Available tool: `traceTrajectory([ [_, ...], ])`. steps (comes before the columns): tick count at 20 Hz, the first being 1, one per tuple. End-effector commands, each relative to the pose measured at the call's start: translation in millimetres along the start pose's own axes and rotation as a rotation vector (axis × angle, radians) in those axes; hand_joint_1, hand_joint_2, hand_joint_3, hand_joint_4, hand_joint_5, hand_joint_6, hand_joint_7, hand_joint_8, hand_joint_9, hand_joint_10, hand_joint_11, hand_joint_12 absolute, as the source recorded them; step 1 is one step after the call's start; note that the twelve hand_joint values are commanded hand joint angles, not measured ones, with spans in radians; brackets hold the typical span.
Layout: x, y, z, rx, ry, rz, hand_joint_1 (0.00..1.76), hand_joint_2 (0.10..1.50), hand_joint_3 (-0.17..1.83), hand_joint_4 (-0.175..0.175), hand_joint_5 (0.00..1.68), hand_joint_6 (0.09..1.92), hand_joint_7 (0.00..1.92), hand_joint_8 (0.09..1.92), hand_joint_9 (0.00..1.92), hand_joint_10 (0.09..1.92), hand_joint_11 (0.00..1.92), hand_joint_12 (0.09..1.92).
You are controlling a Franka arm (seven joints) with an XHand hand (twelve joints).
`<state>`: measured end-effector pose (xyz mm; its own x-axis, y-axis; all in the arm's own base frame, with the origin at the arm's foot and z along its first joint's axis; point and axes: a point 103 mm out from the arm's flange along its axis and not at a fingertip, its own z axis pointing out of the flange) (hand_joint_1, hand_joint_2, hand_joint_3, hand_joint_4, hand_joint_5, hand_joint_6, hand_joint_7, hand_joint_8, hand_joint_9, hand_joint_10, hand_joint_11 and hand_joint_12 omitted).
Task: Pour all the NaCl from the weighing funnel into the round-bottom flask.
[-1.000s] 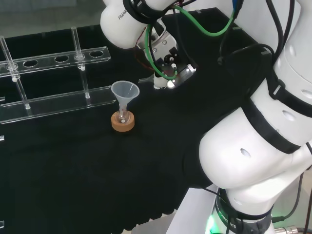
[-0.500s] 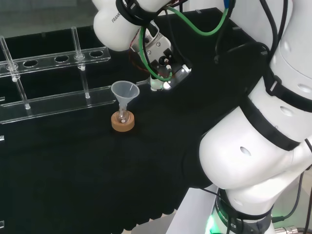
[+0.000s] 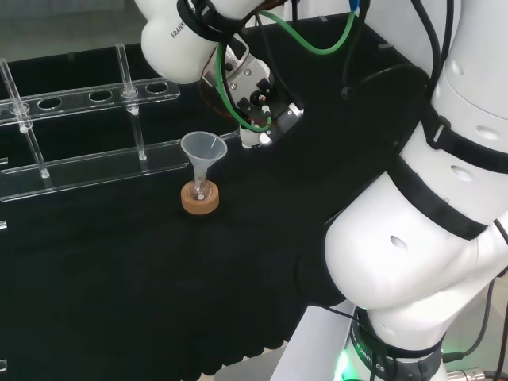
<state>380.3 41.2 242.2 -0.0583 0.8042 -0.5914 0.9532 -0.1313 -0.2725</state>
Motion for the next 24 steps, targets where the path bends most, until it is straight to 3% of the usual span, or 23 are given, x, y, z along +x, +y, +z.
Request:
traceTrajectory([
  [1,2.0,1.5,-5.0,0.002,-0.038,0.004,1.14,0.67,0.58,0.175,1.35,0.5,0.76,0.61,1.2,0.15,1.01,0.92],
  [12,7.6,3.0,-16.9,-0.006,-0.116,0.006,1.14,0.67,0.58,0.175,1.35,0.5,0.76,0.61,1.2,0.14,1.01,0.92],
  [24,7.4,1.1,-23.3,-0.01,-0.145,0.011,1.14,0.67,0.58,0.175,1.35,0.51,0.76,0.61,1.2,0.14,1.0,0.93],
])
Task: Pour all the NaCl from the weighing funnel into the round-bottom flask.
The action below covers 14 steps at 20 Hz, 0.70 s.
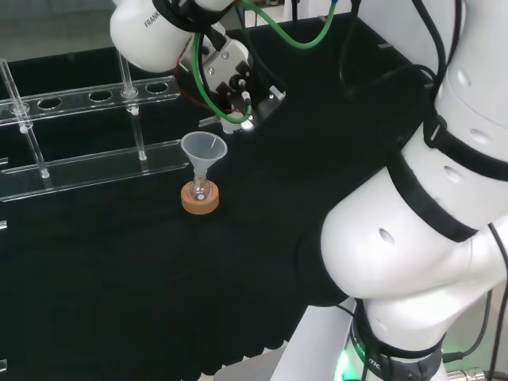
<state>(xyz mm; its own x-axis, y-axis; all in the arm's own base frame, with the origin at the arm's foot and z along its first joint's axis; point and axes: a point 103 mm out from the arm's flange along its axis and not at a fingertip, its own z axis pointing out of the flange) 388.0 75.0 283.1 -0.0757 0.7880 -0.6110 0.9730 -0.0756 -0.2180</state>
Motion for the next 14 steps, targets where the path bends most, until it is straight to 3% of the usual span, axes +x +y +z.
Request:
traceTrajectory([
  [1,5.7,6.9,29.8,0.07,-0.118,0.016,1.14,0.67,0.58,0.175,1.35,0.51,0.76,0.61,1.2,0.14,1.0,0.93],
  [14,11.2,5.5,17.7,0.038,-0.112,0.011,1.13,0.67,0.58,0.175,1.35,0.51,0.75,0.61,1.2,0.13,1.0,0.93],
])
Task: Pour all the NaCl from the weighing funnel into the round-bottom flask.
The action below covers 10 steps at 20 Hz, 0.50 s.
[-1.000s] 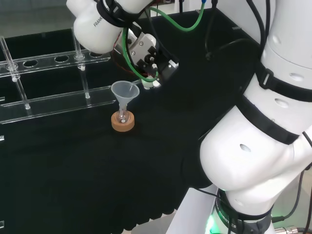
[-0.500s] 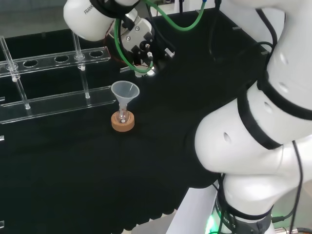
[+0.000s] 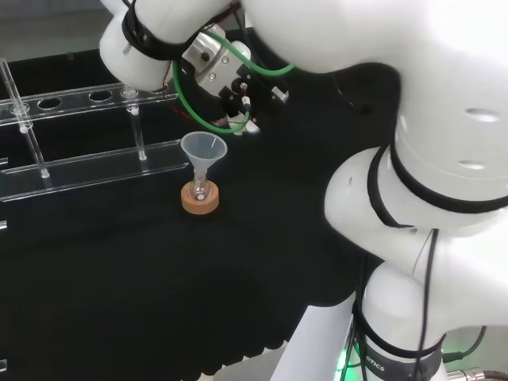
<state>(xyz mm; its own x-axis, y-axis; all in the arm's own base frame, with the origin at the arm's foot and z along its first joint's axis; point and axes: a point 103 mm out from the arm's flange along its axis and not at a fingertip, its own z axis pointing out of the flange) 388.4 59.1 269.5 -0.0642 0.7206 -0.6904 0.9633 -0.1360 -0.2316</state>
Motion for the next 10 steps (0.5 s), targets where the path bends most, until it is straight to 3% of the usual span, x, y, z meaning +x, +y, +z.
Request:
traceTrajectory([
  [1,15.5,0.0,-5.0,-0.017,-0.014,-0.025,1.13,0.67,0.58,0.175,1.35,0.51,0.75,0.61,1.2,0.13,1.0,0.93],
  [10,14.3,-2.2,-12.2,-0.038,-0.034,-0.029,1.13,0.67,0.59,0.175,1.35,0.51,0.75,0.61,1.2,0.13,1.0,0.93],
])
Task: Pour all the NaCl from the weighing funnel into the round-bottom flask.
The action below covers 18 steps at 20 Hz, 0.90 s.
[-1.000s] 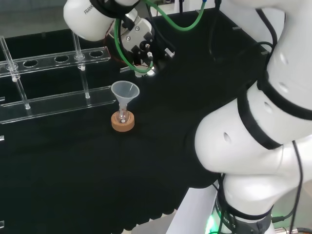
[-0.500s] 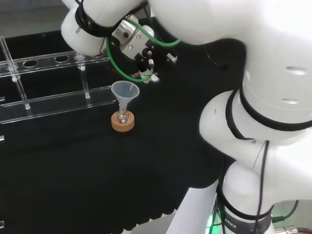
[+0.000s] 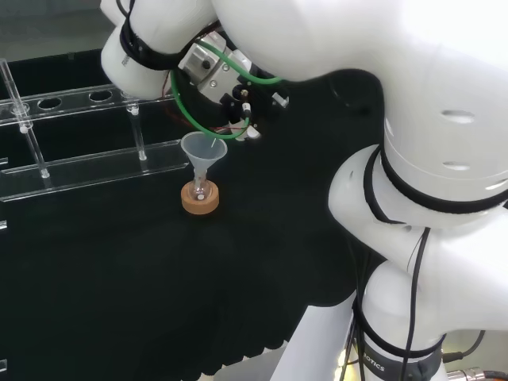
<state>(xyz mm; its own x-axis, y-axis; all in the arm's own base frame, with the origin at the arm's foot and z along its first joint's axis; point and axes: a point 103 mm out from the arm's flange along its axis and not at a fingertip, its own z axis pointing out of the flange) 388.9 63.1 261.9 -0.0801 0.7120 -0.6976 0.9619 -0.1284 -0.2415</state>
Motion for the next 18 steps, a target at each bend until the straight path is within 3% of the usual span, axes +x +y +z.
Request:
traceTrajectory([
  [1,6.6,-4.2,-15.4,-0.04,-0.024,-0.019,1.13,0.67,0.59,0.175,1.35,0.51,0.75,0.61,1.2,0.13,1.0,0.93],
  [18,14.1,-7.0,-18.9,-0.058,-0.156,-0.02,1.13,0.67,0.59,0.175,1.35,0.51,0.75,0.61,1.2,0.13,1.0,0.94],
])
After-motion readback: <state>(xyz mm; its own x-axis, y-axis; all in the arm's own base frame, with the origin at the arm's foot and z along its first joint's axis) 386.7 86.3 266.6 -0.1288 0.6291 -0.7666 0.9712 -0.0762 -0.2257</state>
